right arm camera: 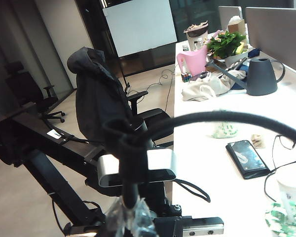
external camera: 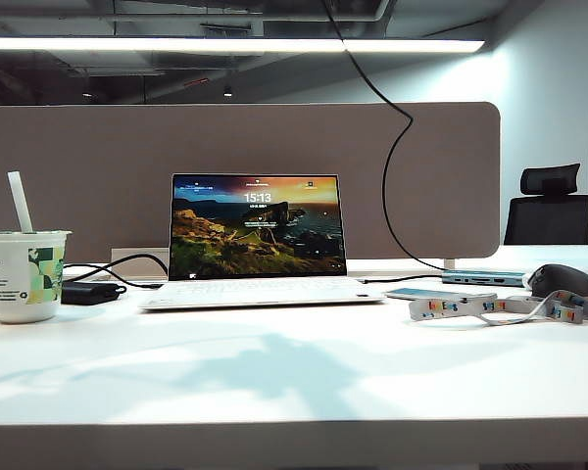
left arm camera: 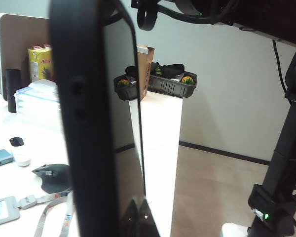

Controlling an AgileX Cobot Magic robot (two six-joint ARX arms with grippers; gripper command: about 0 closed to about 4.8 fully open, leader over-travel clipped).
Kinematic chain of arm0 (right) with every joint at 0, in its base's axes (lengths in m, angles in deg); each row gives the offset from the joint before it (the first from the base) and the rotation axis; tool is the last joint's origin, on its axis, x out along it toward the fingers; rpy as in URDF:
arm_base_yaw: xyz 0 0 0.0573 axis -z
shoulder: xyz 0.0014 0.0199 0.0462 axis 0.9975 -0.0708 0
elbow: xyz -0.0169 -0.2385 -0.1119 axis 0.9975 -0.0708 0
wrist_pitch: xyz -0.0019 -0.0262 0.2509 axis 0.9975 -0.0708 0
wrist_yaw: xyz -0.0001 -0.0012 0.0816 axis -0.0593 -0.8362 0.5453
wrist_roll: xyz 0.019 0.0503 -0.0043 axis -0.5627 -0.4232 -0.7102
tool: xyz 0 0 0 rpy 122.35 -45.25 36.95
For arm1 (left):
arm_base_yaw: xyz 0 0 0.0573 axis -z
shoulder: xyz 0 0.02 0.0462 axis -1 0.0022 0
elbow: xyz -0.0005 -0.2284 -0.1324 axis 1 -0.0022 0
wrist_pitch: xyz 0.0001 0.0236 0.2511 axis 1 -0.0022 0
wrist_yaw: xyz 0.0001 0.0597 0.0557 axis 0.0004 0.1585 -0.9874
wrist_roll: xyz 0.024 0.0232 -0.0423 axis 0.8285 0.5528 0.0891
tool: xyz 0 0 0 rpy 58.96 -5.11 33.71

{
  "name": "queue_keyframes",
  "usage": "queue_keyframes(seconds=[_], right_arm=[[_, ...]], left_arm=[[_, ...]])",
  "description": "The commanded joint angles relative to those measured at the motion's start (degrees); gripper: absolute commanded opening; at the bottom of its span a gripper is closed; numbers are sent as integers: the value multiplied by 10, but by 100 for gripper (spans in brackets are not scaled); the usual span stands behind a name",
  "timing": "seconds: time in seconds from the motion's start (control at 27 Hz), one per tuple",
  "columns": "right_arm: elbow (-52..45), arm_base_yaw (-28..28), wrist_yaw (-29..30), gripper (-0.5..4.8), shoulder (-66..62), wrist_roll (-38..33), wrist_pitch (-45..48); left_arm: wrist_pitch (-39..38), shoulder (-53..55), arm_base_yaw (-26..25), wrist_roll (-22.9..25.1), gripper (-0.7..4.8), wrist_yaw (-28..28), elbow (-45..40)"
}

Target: Pick up the black phone, pick up the charger plug, insert the charger plug into the phone's charging port, and finally place the connected phone back on the desk.

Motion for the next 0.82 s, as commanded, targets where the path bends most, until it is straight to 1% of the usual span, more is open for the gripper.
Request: queue_keyframes(seconds=[0.04, 0.19, 0.3, 0.37, 0.82], right_arm=[[2, -7, 5, -8, 3, 19, 1], [2, -7, 17, -8, 3, 19, -4], [2, -11, 19, -8, 3, 20, -15], [2, -16, 20, -8, 3, 30, -24], [2, -35, 22, -8, 3, 49, -34]], left_arm=[[23, -3, 0, 0, -6, 1, 5], [29, -3, 0, 2, -6, 1, 5], [49, -3, 0, 2, -6, 2, 5], [56, -3, 3, 2, -6, 2, 5], [62, -3, 3, 2, -6, 5, 5]])
